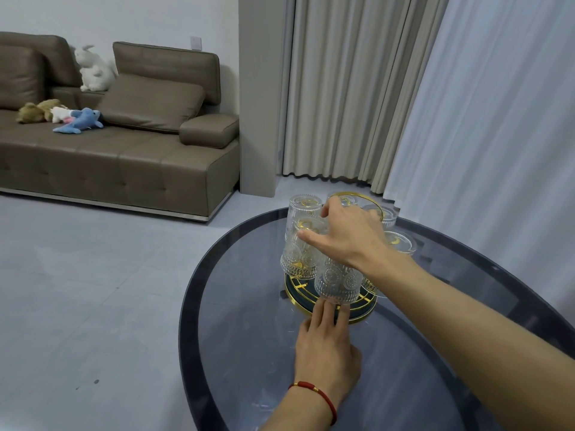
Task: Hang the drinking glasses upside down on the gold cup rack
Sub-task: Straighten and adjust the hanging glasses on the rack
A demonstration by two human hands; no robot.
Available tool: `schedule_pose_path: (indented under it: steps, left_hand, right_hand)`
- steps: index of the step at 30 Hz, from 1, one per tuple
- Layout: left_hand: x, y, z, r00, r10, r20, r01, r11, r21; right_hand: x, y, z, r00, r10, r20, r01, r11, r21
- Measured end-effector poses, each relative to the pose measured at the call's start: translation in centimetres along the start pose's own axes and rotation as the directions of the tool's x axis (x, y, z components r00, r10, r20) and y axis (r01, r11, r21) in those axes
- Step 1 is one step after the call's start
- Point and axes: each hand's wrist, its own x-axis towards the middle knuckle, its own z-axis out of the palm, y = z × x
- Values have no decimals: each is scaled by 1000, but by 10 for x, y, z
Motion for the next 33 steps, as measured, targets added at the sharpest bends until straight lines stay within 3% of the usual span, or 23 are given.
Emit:
schedule_pose_path:
  steps: [4, 17, 27, 33]
  left_hand:
    - [1, 0, 1, 1000, -1, 4, 1, 1000, 9]
    - [2, -2, 5, 999, -12, 29, 12, 1000, 8]
    - [2, -2, 4, 1000, -9, 26, 9, 1000, 6]
    - [1, -2, 3, 1000, 1, 18, -1, 1000, 6]
  right_hand:
    - [-1, -1, 3, 1000, -12, -22, 13, 999, 44]
    - [1, -8, 3, 997, -73, -39, 67, 990, -126]
    - [-1, -6, 4, 995, -96, 2, 95, 983, -154]
    - [-7, 4, -1, 989, -140, 42, 143, 987, -74]
